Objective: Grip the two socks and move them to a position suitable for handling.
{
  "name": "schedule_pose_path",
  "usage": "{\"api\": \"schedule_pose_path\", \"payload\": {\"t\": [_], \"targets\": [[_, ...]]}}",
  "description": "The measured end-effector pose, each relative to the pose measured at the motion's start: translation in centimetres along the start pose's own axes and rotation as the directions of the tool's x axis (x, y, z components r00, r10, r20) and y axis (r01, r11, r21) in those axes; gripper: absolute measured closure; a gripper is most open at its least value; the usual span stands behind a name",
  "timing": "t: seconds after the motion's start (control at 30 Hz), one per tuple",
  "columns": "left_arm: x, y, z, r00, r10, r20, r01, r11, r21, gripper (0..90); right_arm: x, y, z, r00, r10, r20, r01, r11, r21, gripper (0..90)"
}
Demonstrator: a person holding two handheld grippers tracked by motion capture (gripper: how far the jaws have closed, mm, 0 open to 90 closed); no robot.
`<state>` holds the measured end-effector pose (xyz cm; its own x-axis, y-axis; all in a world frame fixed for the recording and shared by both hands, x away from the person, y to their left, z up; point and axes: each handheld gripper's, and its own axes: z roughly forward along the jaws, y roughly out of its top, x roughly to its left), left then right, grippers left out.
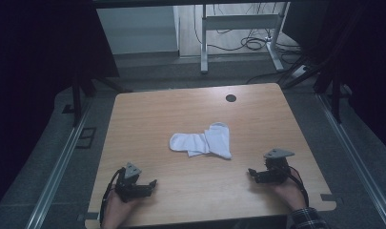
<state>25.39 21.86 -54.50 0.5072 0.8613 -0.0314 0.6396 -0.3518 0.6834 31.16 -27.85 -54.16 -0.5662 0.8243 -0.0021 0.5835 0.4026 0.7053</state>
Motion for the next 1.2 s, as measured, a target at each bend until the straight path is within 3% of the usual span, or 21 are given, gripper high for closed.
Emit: {"api": "schedule_pose_path", "payload": {"t": [0.43, 0.83, 1.03, 1.2], "targets": [[0.0, 0.0, 0.0, 1.0000, -0.002, -0.001, 0.002, 1.0000, 0.001, 12.8, 0.1, 0.1, -0.2, 1.0000, -0.002, -0.006, 0.002, 1.000, 0.020, 8.4], [0.0, 0.0, 0.0, 1.0000, -0.003, -0.001, 0.003, 1.0000, 0.001, 12.8, 0.5, 0.6, -0.7, 0.9978, -0.037, -0.054, 0.039, 0.999, 0.036, 30.9], [-0.1, 0.1, 0.1, 1.0000, -0.001, 0.000, 0.001, 1.0000, 0.001, 12.8, 0.8, 1.0, -1.2, 0.9973, 0.000, -0.074, 0.005, 0.997, 0.073, 37.8], [-0.1, 0.1, 0.1, 1.0000, -0.003, -0.002, 0.003, 1.0000, 0.001, 13.1, 0.9, 2.1, -1.9, 0.9936, 0.042, -0.104, -0.036, 0.998, 0.055, 40.9]]}}
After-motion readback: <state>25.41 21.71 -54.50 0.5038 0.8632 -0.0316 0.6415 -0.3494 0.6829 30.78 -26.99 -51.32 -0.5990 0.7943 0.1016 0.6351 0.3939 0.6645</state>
